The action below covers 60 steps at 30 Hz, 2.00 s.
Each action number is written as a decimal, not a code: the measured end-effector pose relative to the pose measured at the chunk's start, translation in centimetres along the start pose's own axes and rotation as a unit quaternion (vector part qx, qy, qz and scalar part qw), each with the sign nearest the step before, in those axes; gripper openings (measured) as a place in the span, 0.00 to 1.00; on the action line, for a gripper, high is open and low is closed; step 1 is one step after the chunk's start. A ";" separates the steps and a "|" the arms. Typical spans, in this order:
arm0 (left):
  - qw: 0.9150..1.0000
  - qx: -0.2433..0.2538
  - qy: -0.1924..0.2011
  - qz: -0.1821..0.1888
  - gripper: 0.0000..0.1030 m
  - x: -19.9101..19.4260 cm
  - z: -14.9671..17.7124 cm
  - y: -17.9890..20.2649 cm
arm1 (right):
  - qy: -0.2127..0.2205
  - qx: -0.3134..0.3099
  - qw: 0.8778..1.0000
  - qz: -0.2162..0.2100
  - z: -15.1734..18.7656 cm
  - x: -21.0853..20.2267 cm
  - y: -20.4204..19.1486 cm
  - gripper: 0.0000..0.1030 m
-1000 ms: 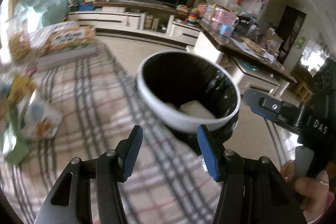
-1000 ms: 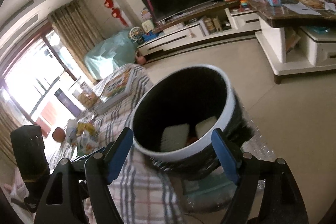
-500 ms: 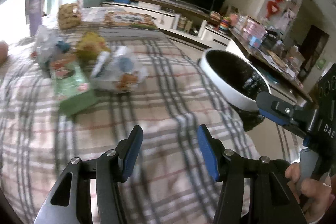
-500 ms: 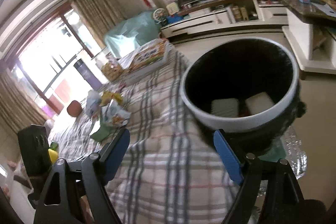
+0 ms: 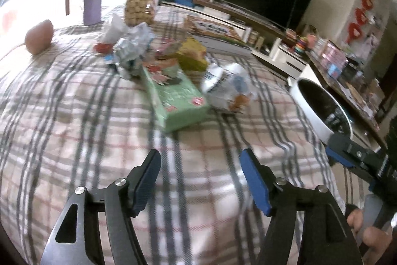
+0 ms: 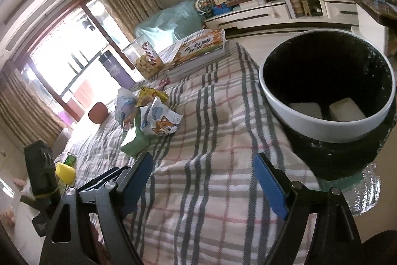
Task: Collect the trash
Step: 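Move both open tools back toward the trash on the table, then grasp the green juice box with the left tool while the right tool grasps the white crumpled wrapper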
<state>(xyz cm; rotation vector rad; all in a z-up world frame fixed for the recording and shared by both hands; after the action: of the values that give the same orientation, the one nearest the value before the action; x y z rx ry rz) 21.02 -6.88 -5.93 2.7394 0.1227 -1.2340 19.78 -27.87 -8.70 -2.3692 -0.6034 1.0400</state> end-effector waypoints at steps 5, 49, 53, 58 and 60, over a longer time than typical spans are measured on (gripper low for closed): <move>1.000 -0.001 -0.004 -0.023 0.66 1.6 -2.0 0.1 | -0.001 0.002 1.000 -0.001 -0.3 0.7 -0.1 0.82; 0.999 -0.018 -0.002 -0.037 0.52 3.2 -2.6 -5.1 | -0.081 -0.060 0.995 -0.010 -1.9 12.0 -3.8 0.30; 0.999 -0.002 0.010 -0.032 0.51 2.6 -2.4 -4.4 | -0.074 -0.052 0.996 -0.014 -1.3 10.4 -3.3 0.30; 1.000 0.021 0.014 -0.007 0.50 1.8 -2.0 -2.3 | -0.061 -0.040 0.997 -0.014 -0.9 7.7 -2.3 0.30; 0.999 0.032 0.018 0.002 0.50 1.4 -1.9 -1.4 | -0.057 -0.034 0.998 -0.013 -0.9 6.9 -2.0 0.30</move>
<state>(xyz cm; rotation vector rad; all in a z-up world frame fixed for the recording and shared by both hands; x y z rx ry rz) 23.15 -5.15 -5.83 2.8159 0.0819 -1.2080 24.26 -22.58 -10.80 -2.3659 -0.7212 1.1664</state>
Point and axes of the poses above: each gripper's, at about its wrist camera, not at the fingertips, and x roughly the way its jaws point, y to its right, z to its underside, the point moved 4 cm from there along x, roughly the way its jaws point, and after that the axes turned 12 degrees about -z, right-handed, at the moved point
